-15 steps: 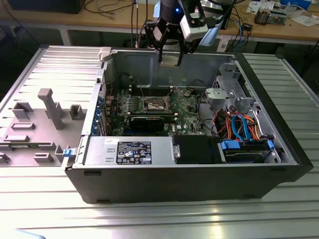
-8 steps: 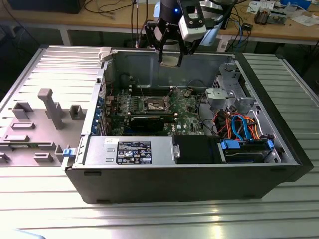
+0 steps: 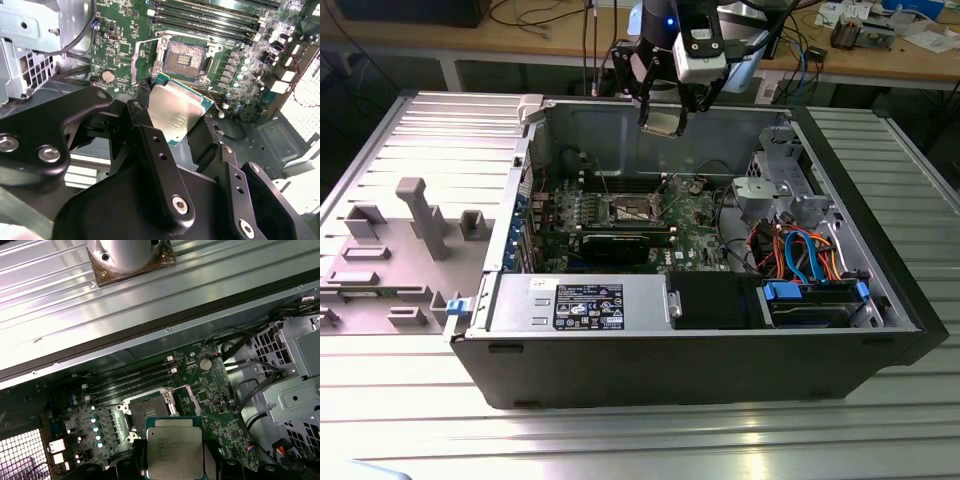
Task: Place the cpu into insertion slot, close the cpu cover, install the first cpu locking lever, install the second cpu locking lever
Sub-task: 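Place the cpu into insertion slot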
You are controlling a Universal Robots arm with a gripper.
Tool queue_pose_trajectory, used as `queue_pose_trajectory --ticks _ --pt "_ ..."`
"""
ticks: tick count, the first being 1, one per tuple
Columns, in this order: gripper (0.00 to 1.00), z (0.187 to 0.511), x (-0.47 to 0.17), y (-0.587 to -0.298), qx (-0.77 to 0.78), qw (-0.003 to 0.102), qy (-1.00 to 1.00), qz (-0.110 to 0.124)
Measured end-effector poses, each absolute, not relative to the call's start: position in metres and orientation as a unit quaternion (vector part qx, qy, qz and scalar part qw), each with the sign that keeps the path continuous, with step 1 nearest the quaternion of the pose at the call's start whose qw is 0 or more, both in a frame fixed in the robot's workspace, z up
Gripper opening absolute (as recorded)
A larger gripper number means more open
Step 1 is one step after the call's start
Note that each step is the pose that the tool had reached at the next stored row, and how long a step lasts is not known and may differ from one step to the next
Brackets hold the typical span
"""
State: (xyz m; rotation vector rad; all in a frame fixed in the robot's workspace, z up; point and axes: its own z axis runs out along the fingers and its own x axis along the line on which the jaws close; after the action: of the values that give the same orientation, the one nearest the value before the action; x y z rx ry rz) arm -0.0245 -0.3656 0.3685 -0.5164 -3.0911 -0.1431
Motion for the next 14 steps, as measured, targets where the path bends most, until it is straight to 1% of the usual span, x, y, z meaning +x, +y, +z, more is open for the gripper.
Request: queue_pose_trajectory --ticks 14 --pt "0.55 0.3683 -0.0248 -0.3656 -0.178 0.002 -0.983 -0.046"
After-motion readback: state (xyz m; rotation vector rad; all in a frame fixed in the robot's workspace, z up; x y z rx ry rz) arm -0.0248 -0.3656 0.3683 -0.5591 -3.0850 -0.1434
